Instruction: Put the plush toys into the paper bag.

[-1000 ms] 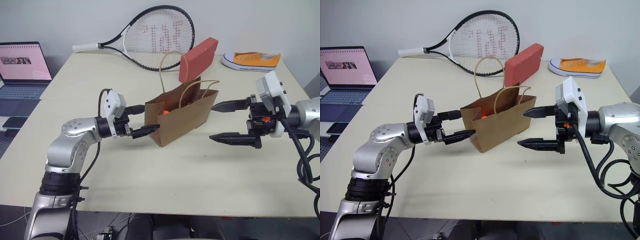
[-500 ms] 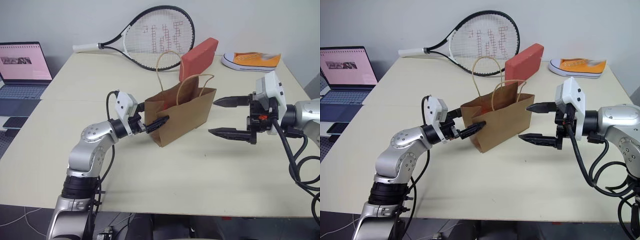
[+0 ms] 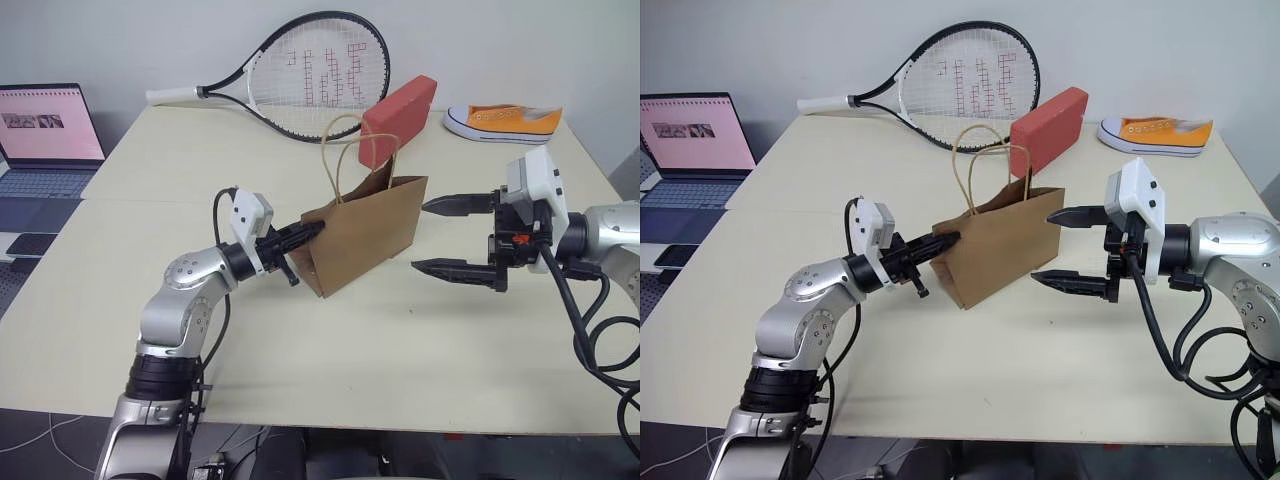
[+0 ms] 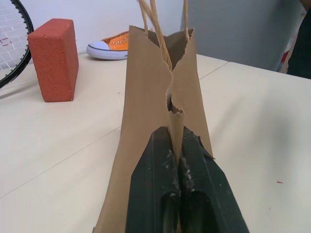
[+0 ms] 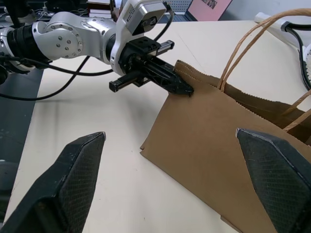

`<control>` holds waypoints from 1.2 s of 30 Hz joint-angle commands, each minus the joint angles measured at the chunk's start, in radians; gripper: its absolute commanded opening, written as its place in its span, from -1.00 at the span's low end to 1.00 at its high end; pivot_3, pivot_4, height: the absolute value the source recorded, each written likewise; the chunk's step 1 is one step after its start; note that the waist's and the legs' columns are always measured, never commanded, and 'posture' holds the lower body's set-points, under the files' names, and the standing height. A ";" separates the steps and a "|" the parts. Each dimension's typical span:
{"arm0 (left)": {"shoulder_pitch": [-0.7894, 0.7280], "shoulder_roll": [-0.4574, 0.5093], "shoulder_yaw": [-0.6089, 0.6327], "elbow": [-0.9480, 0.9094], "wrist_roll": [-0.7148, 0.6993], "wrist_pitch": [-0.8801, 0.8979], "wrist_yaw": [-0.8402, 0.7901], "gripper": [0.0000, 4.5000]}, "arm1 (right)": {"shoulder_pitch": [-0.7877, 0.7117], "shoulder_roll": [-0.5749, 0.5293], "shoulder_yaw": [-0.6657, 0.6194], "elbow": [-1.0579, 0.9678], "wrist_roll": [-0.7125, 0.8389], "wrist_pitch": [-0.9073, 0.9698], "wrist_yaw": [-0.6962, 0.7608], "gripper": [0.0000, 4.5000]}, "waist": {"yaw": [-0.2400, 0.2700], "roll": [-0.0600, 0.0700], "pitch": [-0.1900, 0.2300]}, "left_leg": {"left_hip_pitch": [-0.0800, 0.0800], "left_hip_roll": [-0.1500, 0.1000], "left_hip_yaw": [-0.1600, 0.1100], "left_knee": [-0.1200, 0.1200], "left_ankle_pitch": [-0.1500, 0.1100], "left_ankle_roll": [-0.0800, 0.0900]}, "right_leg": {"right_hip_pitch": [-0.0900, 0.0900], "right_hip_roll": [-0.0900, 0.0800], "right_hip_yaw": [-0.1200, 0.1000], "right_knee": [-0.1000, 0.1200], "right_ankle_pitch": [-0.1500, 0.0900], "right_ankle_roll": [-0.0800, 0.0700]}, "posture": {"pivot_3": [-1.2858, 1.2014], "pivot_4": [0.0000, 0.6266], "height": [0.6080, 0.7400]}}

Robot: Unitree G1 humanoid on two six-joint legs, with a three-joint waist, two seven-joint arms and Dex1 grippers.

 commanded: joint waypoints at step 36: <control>-0.371 -0.003 -0.156 0.468 0.030 -0.086 -0.608 -0.59 | 0.644 -0.216 -0.811 -0.314 0.166 0.268 -0.024 1.00 | 0.003 0.000 0.000 | 0.001 -0.001 -0.001 0.001 0.000 0.000 | 0.003 0.000 -0.001 -0.001 0.000 0.000 | 0.03 -0.52 1.00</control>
